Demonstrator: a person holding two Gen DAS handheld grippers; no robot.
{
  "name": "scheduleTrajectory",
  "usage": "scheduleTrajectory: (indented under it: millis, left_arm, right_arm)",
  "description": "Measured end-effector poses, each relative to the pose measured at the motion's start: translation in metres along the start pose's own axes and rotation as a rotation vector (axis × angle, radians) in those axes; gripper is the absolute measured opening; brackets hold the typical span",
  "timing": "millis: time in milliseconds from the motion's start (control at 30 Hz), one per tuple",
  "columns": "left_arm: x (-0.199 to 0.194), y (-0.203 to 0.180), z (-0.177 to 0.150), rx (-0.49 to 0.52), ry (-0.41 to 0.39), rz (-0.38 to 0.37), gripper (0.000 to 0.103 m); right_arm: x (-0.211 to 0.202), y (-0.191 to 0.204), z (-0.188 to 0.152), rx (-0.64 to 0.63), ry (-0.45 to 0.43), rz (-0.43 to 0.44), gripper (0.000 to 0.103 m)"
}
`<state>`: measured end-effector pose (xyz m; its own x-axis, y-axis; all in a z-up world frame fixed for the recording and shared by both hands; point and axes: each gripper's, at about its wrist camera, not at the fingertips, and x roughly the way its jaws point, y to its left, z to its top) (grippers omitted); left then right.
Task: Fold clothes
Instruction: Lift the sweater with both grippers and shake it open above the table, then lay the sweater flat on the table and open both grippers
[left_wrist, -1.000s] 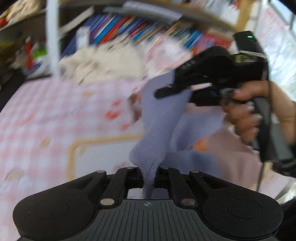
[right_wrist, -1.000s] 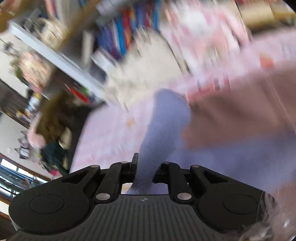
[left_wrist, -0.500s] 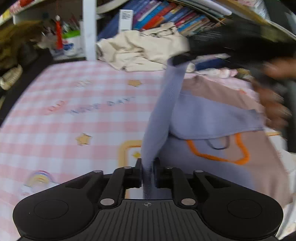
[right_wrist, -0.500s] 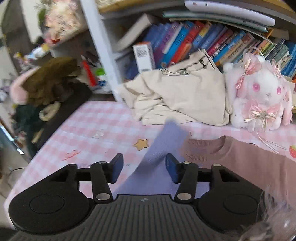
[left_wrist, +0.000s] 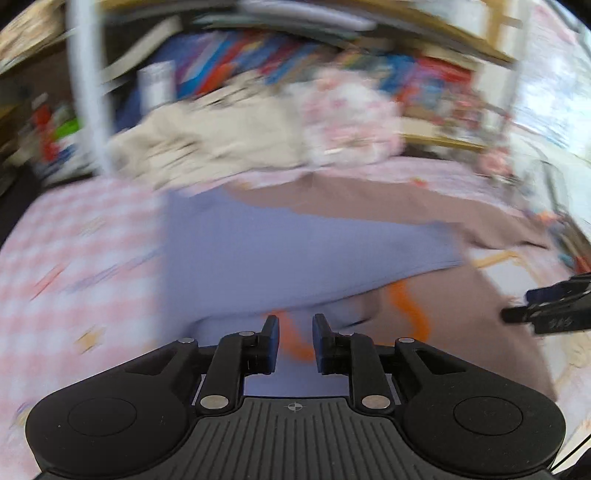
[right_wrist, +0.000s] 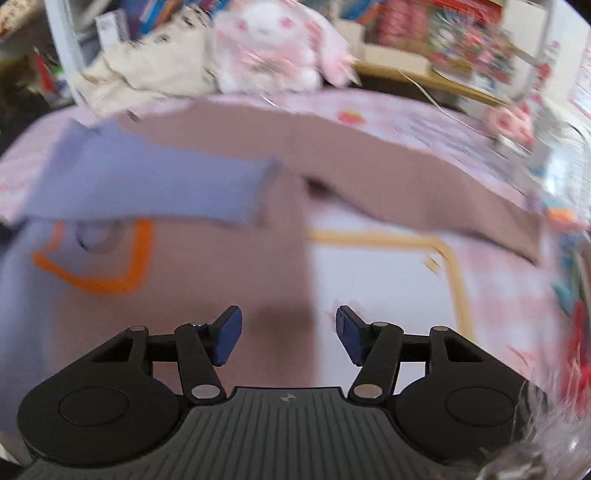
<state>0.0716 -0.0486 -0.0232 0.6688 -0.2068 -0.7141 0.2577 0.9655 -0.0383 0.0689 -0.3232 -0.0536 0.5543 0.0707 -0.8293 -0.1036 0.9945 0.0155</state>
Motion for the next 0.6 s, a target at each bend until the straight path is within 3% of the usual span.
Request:
scheduleTrajectory:
  millis: [100,200,267,333,367,433,600]
  left_arm:
    - [0.015,-0.043,0.008,0.104,-0.013,-0.049,0.021]
    - [0.033,-0.076,0.014,0.209,-0.017,-0.056,0.022]
    - [0.043,-0.097,0.018,0.263,-0.025,-0.049,0.039]
    - [0.052,-0.118,0.020,0.318,-0.052,-0.040,0.054]
    - [0.056,-0.127,0.020,0.345,-0.062,-0.039,0.057]
    - [0.063,-0.144,0.021,0.400,-0.075,-0.032,0.057]
    - [0.085,-0.181,0.020,0.532,-0.060,0.000,0.057]
  right_arm:
    - [-0.003,-0.021,-0.016,0.102,0.004,0.062,0.052]
    - [-0.002,-0.021,-0.025,0.064,0.038,0.100,0.043]
    - [-0.006,-0.016,-0.027,-0.009,0.036,0.118,0.036]
    - [-0.008,-0.014,-0.029,-0.065,0.042,0.158,0.021]
    - [-0.008,-0.013,-0.029,-0.091,0.046,0.179,0.019]
    - [-0.009,-0.013,-0.029,-0.124,0.064,0.221,0.013]
    - [-0.014,-0.019,-0.035,-0.157,0.102,0.297,0.013]
